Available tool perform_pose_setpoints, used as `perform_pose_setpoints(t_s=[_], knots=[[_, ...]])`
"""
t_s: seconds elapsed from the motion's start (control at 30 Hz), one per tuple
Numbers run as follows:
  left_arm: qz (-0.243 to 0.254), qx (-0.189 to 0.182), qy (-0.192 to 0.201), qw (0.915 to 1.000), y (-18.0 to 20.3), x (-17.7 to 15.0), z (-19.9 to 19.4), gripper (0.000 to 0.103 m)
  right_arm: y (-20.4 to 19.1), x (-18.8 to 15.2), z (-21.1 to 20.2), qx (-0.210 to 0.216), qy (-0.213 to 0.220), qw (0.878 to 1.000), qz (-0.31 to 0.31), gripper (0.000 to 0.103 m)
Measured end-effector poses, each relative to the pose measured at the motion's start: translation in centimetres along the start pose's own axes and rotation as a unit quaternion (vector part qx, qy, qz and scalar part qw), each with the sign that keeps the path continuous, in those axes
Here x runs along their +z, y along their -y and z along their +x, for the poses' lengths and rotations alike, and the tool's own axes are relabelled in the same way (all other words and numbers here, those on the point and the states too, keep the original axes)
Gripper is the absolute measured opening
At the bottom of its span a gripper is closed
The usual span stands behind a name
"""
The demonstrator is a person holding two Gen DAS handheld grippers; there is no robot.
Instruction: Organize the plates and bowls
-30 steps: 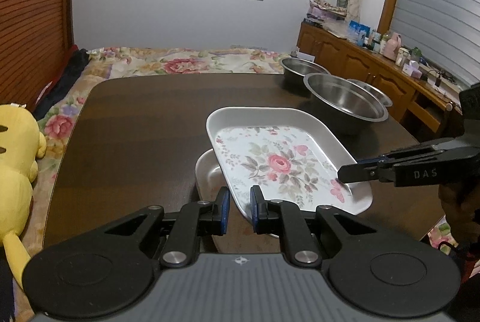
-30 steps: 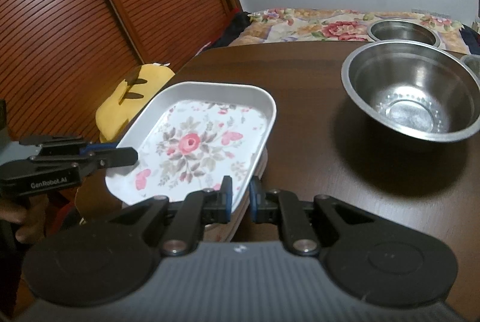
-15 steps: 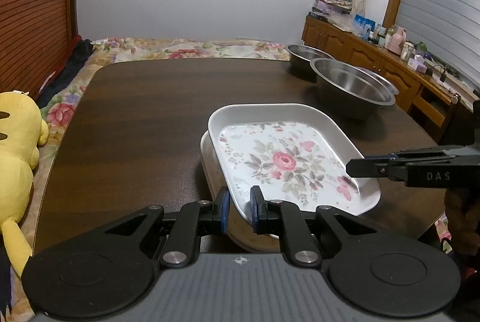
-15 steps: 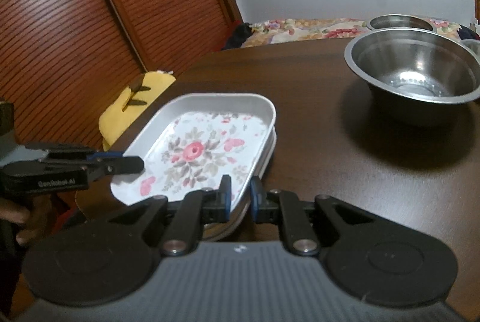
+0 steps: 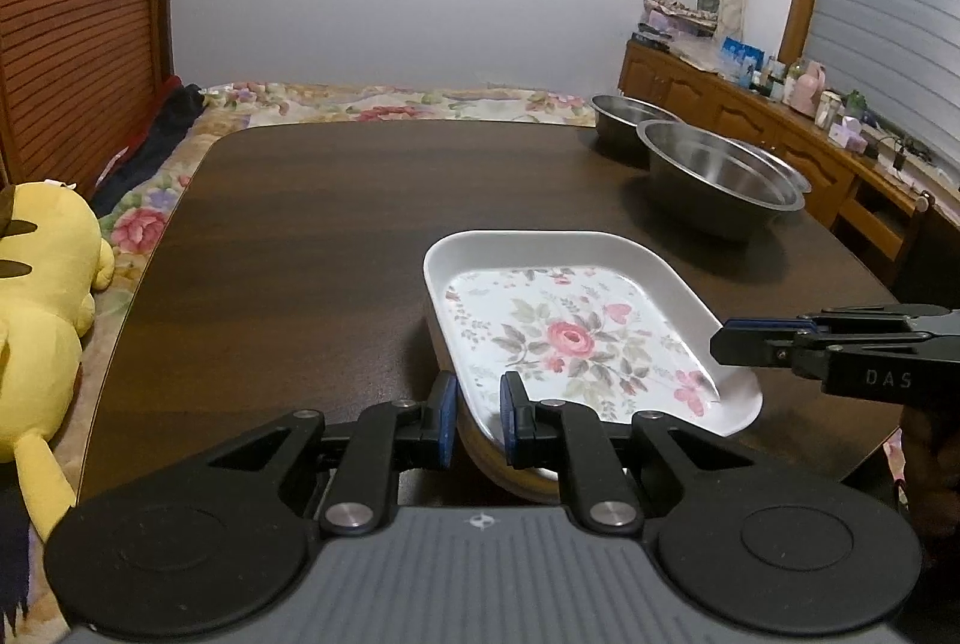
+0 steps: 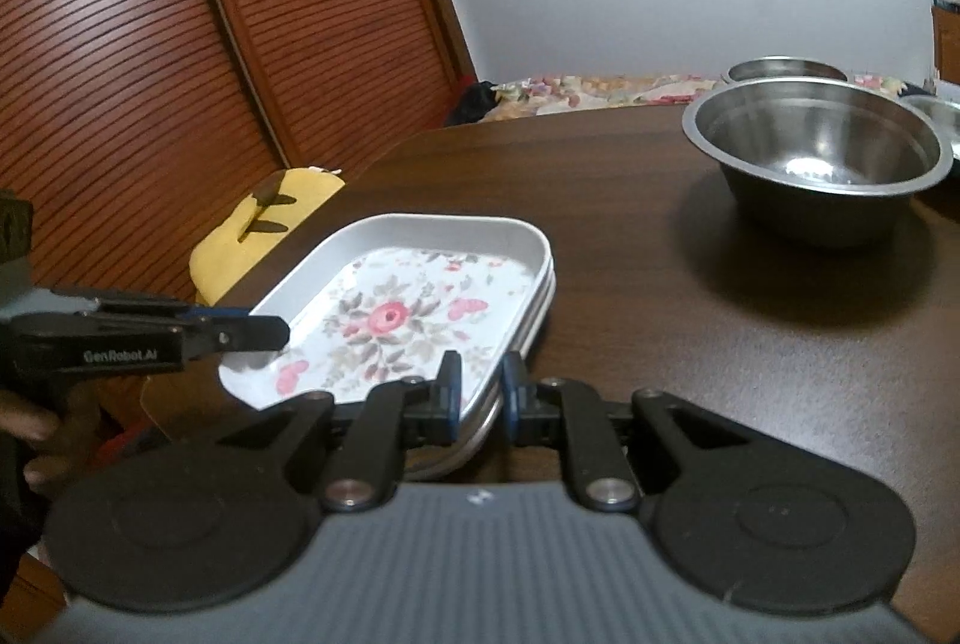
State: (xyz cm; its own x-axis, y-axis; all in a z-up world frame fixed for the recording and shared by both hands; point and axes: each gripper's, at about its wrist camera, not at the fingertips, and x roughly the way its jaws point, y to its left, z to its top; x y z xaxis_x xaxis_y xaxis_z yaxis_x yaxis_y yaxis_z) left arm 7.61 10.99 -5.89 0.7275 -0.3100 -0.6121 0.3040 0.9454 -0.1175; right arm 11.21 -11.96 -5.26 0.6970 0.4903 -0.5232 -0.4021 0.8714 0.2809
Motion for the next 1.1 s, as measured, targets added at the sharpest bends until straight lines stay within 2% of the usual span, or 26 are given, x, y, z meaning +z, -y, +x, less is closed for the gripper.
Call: perform_pose_setpoints(t_s=[0.33,0.5,0.67,0.7,0.77,1.1], knots=[[0.007,0.007,0.009,0.9999,0.1,-0.6,0.0,0.018,0.1,-0.2,0.1,0.0,0.005,1.0,0.006,0.016],[-0.002,0.001,-0.001,1.0,-0.1,-1.0,0.6,0.034,-0.1,-0.3,0.1,0.0,0.006,1.0,0.007,0.017],[-0.005,0.001,0.0,1.0,0.0,-1.4,0.6,0.044,-0.1,-0.4,0.1,0.001,0.007,1.0,0.01,0.017],[-0.006,0.002,0.001,1.0,-0.1,-1.3,0.5,0.045,-0.1,-0.4,0.1,0.0,0.007,1.0,0.01,0.017],[-0.007,0.003,0.005,1.0,-0.1,-1.1,0.4,0.047,-0.1,-0.4,0.1,-0.001,0.006,1.0,0.01,0.023],[0.0,0.012,0.03,0.9995,0.1,0.9,-0.3,0.058,1.0,0.2,-1.0,-0.01,0.027,0.999,0.021,0.023]])
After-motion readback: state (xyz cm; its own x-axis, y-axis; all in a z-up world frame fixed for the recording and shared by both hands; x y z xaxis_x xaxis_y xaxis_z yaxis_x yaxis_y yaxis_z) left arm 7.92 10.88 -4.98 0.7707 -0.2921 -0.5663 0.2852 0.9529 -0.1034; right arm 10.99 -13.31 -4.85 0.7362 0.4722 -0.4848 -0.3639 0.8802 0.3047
